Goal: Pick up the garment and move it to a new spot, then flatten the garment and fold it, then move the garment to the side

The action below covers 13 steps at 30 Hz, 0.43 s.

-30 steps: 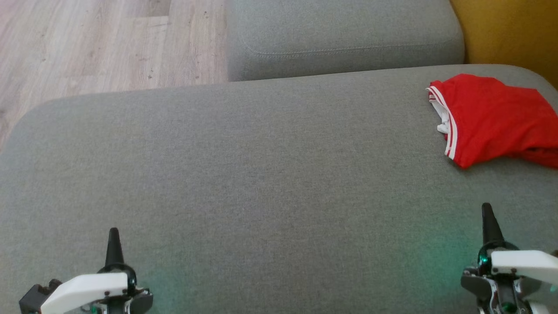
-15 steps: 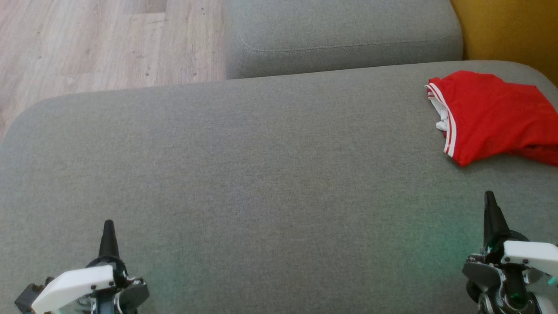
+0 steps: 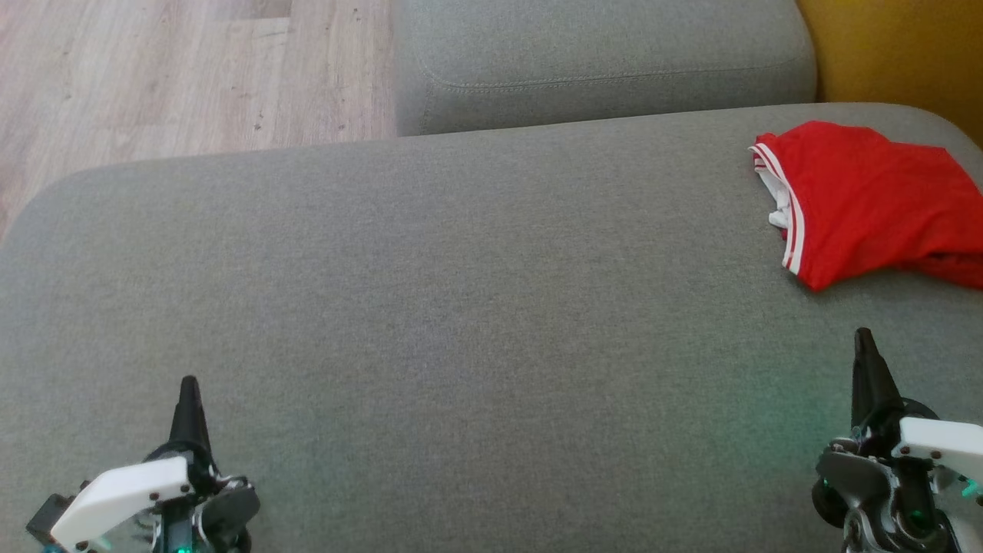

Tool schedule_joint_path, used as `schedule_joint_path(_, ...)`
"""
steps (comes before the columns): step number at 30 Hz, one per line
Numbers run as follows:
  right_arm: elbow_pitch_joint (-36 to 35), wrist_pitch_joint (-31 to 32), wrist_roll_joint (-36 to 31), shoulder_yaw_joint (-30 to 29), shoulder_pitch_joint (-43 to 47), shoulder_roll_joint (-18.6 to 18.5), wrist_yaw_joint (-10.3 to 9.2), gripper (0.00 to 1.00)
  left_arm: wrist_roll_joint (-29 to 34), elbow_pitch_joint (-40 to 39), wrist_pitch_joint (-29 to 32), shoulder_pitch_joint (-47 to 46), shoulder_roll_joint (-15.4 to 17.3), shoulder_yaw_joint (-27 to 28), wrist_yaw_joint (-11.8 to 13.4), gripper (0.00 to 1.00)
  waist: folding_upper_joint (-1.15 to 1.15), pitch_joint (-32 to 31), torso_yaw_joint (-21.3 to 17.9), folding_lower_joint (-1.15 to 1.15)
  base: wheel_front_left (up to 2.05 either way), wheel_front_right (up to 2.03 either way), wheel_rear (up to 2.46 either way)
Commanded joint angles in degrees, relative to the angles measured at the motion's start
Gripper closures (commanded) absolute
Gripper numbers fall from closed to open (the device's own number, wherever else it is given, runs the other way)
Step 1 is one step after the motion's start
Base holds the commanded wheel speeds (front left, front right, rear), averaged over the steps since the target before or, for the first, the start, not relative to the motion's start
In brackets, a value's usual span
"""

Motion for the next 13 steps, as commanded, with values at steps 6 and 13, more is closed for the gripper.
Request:
schedule_joint_path(6, -2.31, 0.34, 0.38, 1.17, -3.18, -0.56, 0.44, 1.00, -0.29, -2.07, 0.42, -2.76, 0.25, 2.30, -0.41, 1.00, 0.00, -0.01, 0.00, 0.00, 0.00, 0.00, 0.00)
schedule_joint_path(13, -2.31, 0.33, 0.39, 1.17, -3.18, -0.56, 0.44, 1.00, -0.29, -2.07, 0.42, -2.76, 0.25, 2.30, -0.41, 1.00, 0.00, -0.01, 0.00, 0.00, 0.00, 0.00, 0.00)
